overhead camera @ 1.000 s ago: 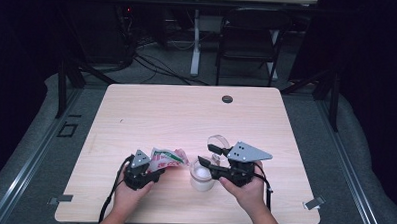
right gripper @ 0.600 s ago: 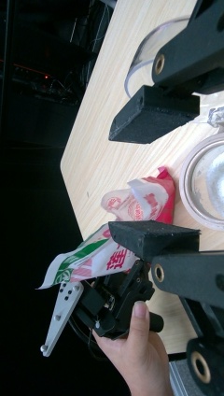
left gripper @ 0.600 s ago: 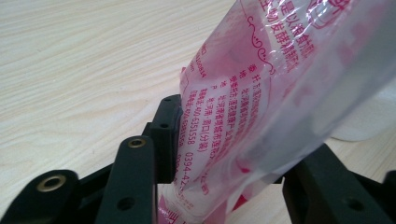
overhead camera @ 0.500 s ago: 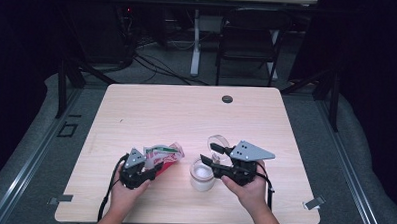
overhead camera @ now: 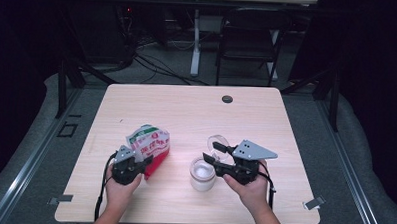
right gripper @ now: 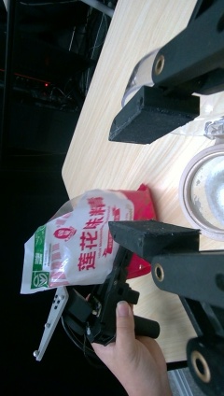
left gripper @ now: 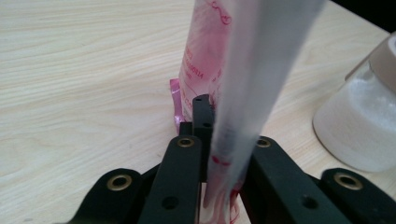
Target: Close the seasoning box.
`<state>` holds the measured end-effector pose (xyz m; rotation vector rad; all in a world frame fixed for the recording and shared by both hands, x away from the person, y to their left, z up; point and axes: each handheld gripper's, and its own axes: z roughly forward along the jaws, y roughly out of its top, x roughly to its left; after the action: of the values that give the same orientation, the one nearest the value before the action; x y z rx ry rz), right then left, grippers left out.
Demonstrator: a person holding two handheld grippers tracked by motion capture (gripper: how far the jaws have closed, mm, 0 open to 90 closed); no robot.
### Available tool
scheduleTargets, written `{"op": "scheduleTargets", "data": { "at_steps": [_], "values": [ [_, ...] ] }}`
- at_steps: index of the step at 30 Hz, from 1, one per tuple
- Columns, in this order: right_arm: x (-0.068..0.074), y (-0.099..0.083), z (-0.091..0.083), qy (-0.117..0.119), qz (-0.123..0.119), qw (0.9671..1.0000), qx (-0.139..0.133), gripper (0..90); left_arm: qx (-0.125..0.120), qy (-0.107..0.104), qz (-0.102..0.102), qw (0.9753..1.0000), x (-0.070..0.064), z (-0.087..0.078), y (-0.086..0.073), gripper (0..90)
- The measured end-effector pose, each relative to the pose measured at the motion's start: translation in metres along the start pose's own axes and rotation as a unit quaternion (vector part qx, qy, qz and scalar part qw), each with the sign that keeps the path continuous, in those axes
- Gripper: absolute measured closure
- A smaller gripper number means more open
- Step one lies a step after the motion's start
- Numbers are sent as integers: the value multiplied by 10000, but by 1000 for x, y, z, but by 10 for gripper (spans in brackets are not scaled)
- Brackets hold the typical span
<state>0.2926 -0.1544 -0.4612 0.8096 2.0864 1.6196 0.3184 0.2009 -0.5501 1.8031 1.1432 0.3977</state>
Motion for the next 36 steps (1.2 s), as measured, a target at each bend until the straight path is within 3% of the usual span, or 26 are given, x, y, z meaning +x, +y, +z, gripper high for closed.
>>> {"op": "scheduleTargets", "data": {
  "at_steps": [10,21,27,29,34,36],
  "values": [
    [-3,1,-3,-60,37,10000,-54,493,-227,329,-318,9987,19,-15,4,894],
    [-5,1,-5,-117,60,9999,-104,494,-434,932,-517,9934,40,-34,7,900],
    [-5,1,-5,-145,62,9998,-104,494,-558,1374,-425,9880,49,-44,9,900],
    [-6,1,-6,-156,61,9998,-104,494,-591,1472,-489,9861,55,-48,8,900],
    [-7,0,-5,-166,70,9998,-79,493,-560,1904,-442,9791,66,-53,6,900],
    [-8,-1,-5,-171,86,9998,-80,493,-481,2138,-292,9752,68,-54,6,900]
  ]
}}
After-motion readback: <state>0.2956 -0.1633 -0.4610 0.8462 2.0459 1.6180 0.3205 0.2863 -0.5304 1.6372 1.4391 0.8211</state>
